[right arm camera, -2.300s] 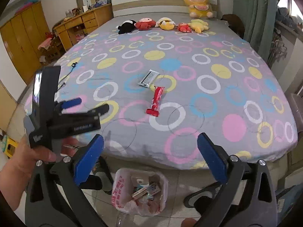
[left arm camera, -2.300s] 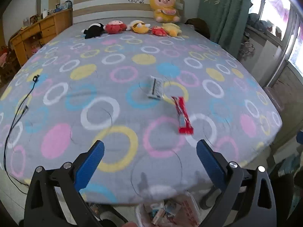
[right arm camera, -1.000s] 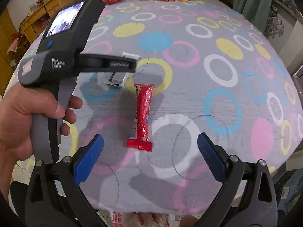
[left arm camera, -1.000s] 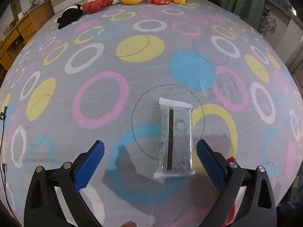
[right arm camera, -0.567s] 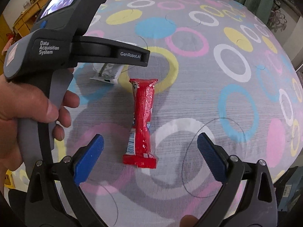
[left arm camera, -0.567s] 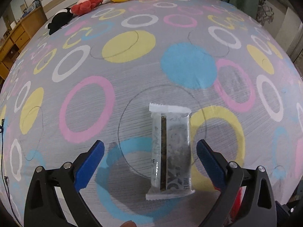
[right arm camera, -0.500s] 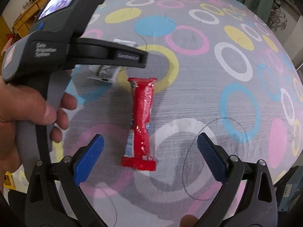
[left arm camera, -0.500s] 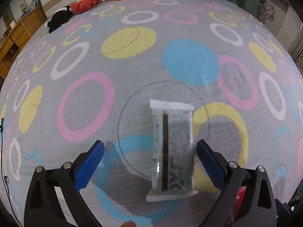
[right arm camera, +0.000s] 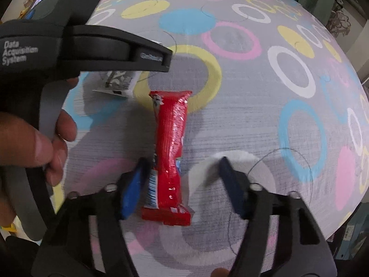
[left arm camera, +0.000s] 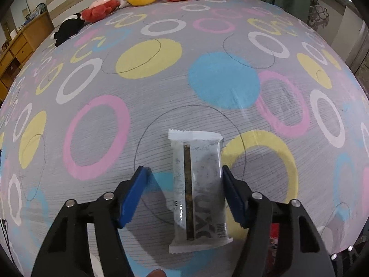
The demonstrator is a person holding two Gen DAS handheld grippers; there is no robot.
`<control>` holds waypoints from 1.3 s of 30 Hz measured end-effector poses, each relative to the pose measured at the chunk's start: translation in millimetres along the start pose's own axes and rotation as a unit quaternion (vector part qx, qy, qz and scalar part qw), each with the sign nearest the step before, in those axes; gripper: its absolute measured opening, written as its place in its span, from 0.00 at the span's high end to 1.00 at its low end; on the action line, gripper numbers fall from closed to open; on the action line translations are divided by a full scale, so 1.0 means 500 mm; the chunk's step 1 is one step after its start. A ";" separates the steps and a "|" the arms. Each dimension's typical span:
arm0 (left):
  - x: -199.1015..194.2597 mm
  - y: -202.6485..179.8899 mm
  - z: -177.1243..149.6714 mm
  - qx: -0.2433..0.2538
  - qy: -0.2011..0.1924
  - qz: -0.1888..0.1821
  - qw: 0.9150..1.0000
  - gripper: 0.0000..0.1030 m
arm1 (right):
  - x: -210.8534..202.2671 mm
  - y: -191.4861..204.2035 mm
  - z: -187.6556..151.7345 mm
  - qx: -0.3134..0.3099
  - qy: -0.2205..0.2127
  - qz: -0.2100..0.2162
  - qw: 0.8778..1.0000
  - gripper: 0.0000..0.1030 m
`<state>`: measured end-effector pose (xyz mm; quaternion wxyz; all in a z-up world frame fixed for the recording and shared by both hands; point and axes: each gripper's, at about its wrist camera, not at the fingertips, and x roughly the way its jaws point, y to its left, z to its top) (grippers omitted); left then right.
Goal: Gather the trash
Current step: 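Close the left tool on the white wrapper while the right tool grips the red wrapper, then lift both wrappers and carry both tools down over the plastic bag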
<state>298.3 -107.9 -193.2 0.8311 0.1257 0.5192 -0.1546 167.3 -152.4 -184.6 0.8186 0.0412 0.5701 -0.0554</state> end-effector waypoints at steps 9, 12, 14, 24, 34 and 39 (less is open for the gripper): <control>-0.008 0.006 -0.002 -0.003 -0.009 0.000 1.000 0.62 | -0.008 0.017 0.002 -0.009 0.000 0.001 1.000 0.70; -0.009 0.011 -0.003 -0.007 -0.010 -0.004 1.000 0.63 | -0.009 0.020 0.003 -0.014 0.002 0.000 1.000 0.77; -0.011 0.013 -0.004 -0.006 -0.011 -0.005 1.000 0.63 | -0.009 0.019 0.004 -0.016 0.002 0.000 1.000 0.77; -0.012 0.012 -0.009 -0.006 -0.015 -0.002 1.000 0.63 | -0.014 0.030 -0.013 -0.027 -0.007 -0.005 1.000 0.78; -0.024 0.025 -0.019 -0.012 -0.015 0.001 1.000 0.63 | -0.034 0.017 -0.025 -0.028 -0.010 -0.005 1.000 0.78; -0.036 0.038 -0.030 -0.017 -0.015 0.004 1.000 0.64 | -0.046 0.002 -0.020 -0.024 -0.014 -0.003 1.000 0.78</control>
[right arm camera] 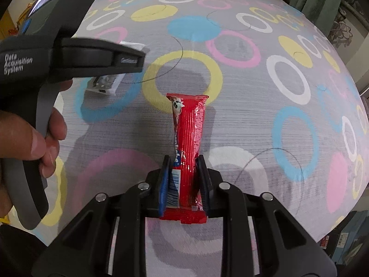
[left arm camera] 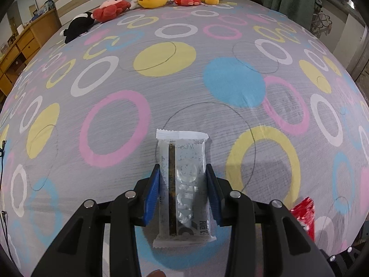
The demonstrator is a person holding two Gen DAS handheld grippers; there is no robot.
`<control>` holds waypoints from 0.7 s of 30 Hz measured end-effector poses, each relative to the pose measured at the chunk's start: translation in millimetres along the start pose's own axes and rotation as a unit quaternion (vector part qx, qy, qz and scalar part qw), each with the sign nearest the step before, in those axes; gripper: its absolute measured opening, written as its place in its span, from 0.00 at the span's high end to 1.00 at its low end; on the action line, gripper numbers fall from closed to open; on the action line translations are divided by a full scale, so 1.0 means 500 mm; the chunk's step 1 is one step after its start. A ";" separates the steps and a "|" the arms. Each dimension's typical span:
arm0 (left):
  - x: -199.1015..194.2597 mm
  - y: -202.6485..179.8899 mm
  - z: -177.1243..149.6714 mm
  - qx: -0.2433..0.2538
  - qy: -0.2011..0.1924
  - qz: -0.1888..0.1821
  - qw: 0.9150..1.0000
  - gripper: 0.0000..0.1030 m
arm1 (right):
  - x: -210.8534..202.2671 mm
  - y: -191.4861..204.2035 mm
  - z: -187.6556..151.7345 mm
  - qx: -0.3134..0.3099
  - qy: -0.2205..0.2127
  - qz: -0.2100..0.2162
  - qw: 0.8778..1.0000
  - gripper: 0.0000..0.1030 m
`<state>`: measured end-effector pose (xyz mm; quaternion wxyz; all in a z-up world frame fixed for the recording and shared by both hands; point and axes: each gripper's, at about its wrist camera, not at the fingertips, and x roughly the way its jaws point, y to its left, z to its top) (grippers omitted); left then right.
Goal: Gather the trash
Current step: 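Lift both wrappers and carry both tools down over the plastic bag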
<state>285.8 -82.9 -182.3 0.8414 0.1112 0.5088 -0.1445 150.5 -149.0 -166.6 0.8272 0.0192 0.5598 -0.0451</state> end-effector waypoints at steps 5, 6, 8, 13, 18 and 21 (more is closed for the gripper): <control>-0.020 0.012 -0.007 -0.008 -0.003 -0.003 1.000 0.64 | -0.024 -0.004 0.003 -0.002 -0.006 0.004 1.000 0.78; -0.029 0.013 -0.010 -0.008 -0.005 -0.003 1.000 0.64 | -0.031 -0.003 0.004 -0.003 -0.009 0.004 1.000 0.78; -0.043 0.013 -0.012 -0.009 -0.009 -0.005 1.000 0.64 | -0.042 -0.003 0.006 -0.002 -0.012 0.010 1.000 0.78; -0.089 0.012 -0.015 -0.015 -0.022 -0.008 1.000 0.64 | -0.089 -0.010 0.007 -0.008 -0.030 0.019 0.999 0.78; -0.145 0.009 -0.025 -0.014 -0.037 -0.008 0.999 0.64 | -0.139 -0.019 0.003 -0.013 -0.047 0.021 0.999 0.78; -0.174 0.005 -0.036 -0.012 -0.044 -0.008 0.999 0.64 | -0.166 -0.026 -0.009 -0.015 -0.055 0.028 0.998 0.78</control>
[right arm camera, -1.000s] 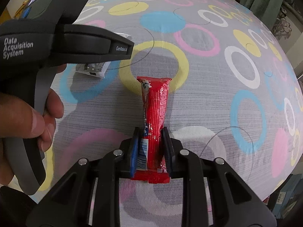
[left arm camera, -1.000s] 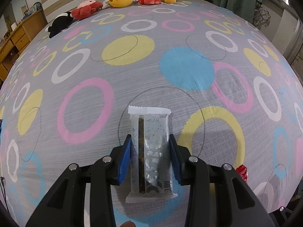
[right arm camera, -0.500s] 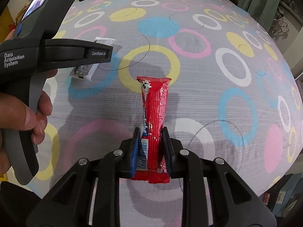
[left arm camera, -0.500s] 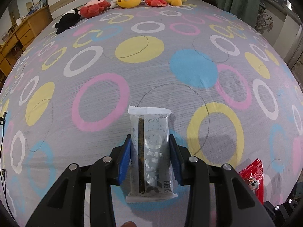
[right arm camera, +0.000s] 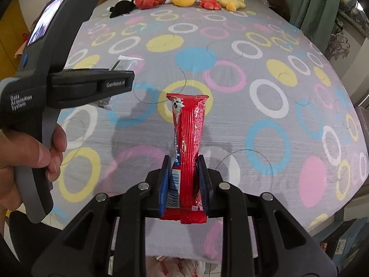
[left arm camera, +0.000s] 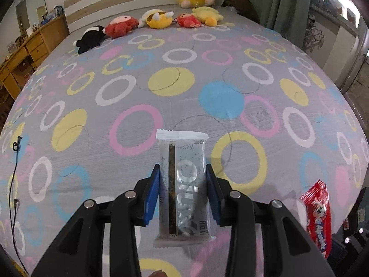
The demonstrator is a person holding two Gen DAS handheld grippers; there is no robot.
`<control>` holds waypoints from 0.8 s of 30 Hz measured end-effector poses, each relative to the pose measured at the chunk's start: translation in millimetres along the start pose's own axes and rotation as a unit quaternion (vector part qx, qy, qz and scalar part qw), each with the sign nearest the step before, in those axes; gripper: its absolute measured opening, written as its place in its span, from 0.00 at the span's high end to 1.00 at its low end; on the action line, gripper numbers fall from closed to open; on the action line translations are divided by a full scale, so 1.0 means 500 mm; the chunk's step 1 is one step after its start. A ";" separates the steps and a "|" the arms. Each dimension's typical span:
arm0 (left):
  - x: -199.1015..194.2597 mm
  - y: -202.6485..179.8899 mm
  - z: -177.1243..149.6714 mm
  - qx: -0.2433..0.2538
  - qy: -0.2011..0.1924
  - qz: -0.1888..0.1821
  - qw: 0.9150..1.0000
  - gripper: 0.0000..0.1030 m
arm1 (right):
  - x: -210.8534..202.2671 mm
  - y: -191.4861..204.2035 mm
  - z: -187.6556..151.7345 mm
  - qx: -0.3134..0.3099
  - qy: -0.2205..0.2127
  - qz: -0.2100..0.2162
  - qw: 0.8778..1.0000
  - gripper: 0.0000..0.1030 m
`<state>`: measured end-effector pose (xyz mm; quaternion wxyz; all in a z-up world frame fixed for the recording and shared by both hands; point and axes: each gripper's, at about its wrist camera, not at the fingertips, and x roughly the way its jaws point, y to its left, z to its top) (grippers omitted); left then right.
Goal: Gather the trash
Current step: 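Lift both wrappers and carry both tools down over the plastic bag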
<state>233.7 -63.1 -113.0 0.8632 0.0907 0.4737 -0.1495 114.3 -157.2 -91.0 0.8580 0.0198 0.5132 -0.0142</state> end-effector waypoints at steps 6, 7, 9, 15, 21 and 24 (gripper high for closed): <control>-0.082 -0.017 -0.030 0.006 -0.023 -0.005 1.000 0.64 | -0.063 -0.005 -0.021 -0.009 -0.011 0.010 1.000 0.78; -0.093 -0.020 -0.034 0.007 -0.025 -0.005 1.000 0.64 | -0.072 -0.005 -0.027 -0.011 -0.011 0.015 1.000 0.78; -0.118 -0.025 -0.048 0.007 -0.031 -0.009 0.999 0.64 | -0.092 -0.004 -0.041 -0.018 -0.015 0.018 1.000 0.78; -0.203 -0.059 -0.111 0.028 -0.052 -0.017 0.998 0.64 | -0.158 -0.010 -0.089 -0.031 -0.029 0.030 0.999 0.78; -0.258 -0.085 -0.187 0.030 -0.050 -0.045 0.997 0.64 | -0.206 -0.026 -0.155 -0.034 -0.033 0.050 0.998 0.78; -0.279 -0.103 -0.236 0.037 -0.047 -0.056 0.997 0.64 | -0.221 -0.034 -0.186 -0.037 -0.033 0.056 0.997 0.78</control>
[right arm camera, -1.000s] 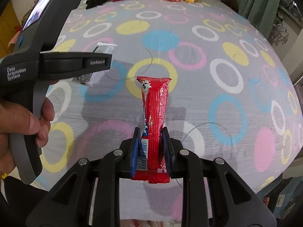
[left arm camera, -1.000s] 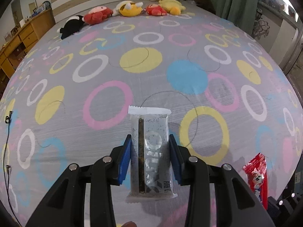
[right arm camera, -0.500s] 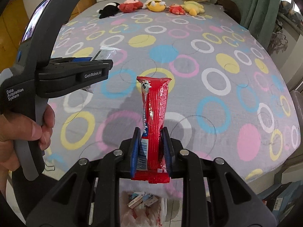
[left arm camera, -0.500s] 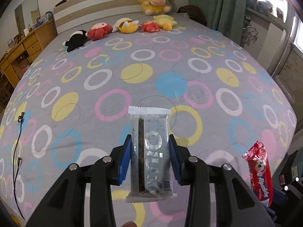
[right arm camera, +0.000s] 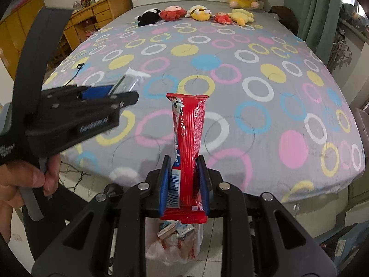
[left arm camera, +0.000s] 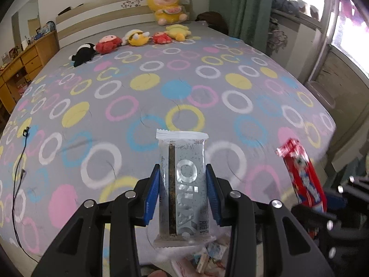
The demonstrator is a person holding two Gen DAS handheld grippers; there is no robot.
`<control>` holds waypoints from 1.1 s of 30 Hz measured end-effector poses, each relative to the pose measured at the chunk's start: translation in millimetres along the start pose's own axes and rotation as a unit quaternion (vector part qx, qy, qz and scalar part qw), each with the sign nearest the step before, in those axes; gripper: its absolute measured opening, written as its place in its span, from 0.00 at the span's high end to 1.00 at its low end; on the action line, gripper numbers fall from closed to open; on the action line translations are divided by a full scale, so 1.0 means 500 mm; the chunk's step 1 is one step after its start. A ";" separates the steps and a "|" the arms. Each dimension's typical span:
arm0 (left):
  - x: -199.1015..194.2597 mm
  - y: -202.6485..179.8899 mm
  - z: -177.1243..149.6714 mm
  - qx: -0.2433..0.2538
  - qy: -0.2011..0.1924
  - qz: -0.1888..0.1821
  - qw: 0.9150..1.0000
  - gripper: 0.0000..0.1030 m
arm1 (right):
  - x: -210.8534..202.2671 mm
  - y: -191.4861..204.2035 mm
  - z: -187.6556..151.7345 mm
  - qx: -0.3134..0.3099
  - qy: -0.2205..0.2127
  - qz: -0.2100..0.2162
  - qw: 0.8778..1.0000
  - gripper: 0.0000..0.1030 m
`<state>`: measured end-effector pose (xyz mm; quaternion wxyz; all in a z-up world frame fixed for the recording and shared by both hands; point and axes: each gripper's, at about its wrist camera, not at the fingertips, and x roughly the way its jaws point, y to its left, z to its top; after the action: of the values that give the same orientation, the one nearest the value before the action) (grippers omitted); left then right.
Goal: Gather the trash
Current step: 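Lift both wrappers and carry both tools down over the plastic bag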
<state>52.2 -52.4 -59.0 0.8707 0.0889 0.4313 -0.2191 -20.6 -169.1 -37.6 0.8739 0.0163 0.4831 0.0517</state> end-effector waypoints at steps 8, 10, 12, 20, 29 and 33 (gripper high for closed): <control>-0.030 -0.053 -0.116 0.026 0.024 -0.022 0.999 0.64 | -0.025 -0.003 -0.079 -0.021 0.015 0.001 1.000 0.78; -0.027 -0.063 -0.148 0.026 0.037 -0.030 0.999 0.64 | -0.017 -0.002 -0.105 -0.022 0.027 0.004 0.999 0.78; -0.016 -0.074 -0.183 0.033 0.052 -0.035 0.997 0.64 | -0.008 0.000 -0.129 -0.022 0.038 0.007 0.999 0.78; 0.055 -0.089 -0.310 0.027 0.108 -0.048 0.993 0.64 | 0.054 0.016 -0.207 -0.019 0.081 0.017 0.996 0.78; 0.175 -0.097 -0.425 0.056 0.176 -0.060 0.981 0.64 | 0.171 0.030 -0.288 -0.028 0.152 0.021 0.988 0.78; 0.211 -0.104 -0.451 0.065 0.193 -0.067 0.977 0.64 | 0.230 0.033 -0.319 -0.030 0.182 0.018 0.983 0.78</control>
<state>-76.1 -53.2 -278.8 0.7469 0.1568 0.5806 -0.2836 -96.0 -143.9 -218.3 0.7704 -0.0112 0.6319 0.0844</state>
